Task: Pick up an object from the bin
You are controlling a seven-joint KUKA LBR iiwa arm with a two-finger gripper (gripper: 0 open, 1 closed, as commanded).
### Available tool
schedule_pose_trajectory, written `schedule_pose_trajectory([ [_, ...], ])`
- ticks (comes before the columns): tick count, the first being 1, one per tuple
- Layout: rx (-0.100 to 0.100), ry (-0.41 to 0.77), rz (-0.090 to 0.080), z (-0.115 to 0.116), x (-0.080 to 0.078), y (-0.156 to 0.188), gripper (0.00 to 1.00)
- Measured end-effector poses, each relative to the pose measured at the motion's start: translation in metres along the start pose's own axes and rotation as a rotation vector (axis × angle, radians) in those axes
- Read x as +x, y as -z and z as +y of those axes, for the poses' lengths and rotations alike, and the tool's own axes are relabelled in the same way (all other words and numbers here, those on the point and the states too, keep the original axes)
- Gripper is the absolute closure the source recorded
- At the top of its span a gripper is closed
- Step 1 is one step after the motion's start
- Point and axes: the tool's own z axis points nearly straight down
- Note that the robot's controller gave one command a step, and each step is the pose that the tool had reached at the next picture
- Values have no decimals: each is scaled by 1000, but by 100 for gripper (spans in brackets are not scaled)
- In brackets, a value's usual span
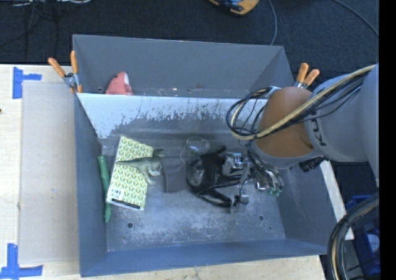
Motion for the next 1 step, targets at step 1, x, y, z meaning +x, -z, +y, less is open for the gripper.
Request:
schedule_pose_trajectory([
  [1,0,208,1,9,17,-2,0],
])
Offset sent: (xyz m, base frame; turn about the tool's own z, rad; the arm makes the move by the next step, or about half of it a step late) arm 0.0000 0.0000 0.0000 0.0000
